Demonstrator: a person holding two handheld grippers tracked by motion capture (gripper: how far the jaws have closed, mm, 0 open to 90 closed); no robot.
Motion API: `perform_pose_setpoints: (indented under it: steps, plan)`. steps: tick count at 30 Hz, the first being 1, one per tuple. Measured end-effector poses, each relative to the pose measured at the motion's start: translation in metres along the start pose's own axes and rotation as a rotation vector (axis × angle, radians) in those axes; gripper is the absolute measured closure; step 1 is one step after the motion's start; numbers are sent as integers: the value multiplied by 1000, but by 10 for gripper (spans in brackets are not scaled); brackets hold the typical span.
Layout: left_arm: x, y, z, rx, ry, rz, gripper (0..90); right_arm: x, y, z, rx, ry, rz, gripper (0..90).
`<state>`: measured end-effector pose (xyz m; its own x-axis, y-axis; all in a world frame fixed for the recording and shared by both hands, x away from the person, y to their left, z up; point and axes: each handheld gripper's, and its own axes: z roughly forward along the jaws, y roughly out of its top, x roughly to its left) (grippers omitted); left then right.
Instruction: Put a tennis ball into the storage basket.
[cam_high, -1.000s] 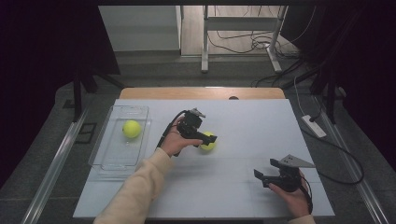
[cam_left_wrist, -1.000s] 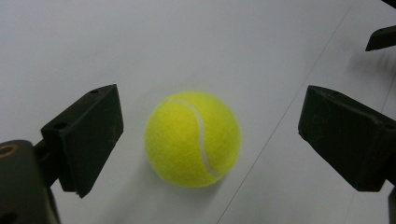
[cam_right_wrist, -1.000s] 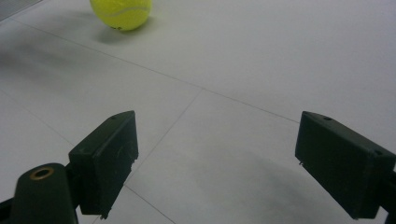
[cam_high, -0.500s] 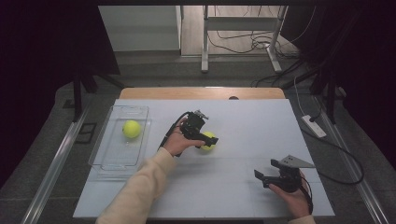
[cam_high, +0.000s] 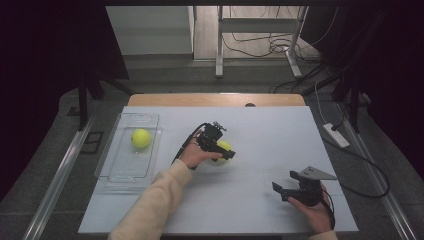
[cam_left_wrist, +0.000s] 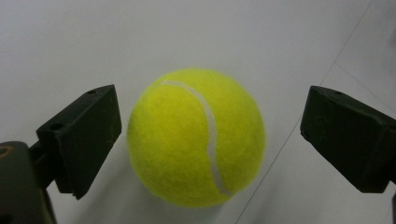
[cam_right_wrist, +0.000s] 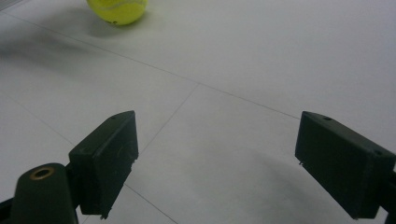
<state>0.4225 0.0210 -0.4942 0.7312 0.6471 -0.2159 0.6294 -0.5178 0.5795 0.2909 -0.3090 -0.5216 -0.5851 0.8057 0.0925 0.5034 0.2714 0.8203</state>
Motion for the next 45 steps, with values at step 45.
perform_pose_setpoints:
  steps: [45]
  plan:
    - [-2,-8,-20,-59,74,33,265,-1,-1,-1,-1,-9,-2,135]
